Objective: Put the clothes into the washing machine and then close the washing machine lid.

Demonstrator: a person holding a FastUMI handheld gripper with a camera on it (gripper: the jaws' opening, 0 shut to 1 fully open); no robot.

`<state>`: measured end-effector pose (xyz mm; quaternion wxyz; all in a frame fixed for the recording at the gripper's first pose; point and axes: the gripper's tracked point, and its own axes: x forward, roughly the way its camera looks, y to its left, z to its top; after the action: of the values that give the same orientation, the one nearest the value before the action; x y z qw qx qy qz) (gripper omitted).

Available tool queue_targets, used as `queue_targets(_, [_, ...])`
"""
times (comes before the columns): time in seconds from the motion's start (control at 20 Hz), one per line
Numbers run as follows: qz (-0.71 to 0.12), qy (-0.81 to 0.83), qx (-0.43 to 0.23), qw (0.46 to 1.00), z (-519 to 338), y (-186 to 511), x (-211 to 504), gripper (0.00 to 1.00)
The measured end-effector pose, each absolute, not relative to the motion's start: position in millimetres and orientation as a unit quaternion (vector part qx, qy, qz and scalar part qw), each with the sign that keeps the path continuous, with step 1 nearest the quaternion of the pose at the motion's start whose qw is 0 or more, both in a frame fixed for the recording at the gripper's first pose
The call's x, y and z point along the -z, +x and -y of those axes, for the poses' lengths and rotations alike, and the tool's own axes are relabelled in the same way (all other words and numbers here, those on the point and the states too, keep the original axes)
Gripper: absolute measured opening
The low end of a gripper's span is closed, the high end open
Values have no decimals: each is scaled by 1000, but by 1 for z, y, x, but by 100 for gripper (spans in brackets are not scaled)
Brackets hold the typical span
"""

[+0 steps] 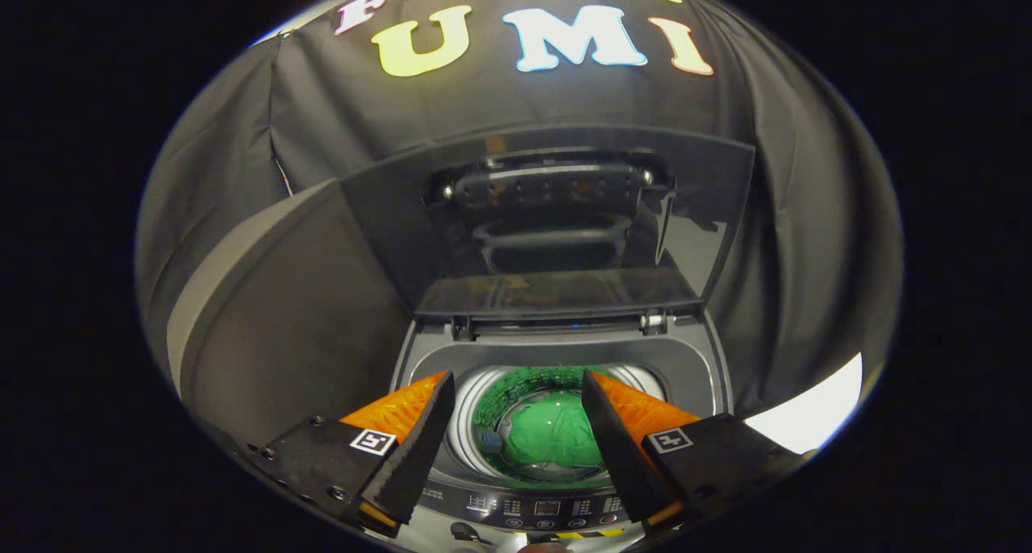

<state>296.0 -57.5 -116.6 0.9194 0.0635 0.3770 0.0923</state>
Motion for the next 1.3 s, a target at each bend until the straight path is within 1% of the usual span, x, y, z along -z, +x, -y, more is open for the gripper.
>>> queue_targets(0.5, [-298,66,-99,947,69,330,28,97])
queue_targets(0.85, [-255,57,-99,960,70,388,-31,97])
queue_targets(1.05, [-243,50,-87,965,68,429,-45,97])
queue_targets(1.3, [-260,40,-71,962,73,469,-24,97])
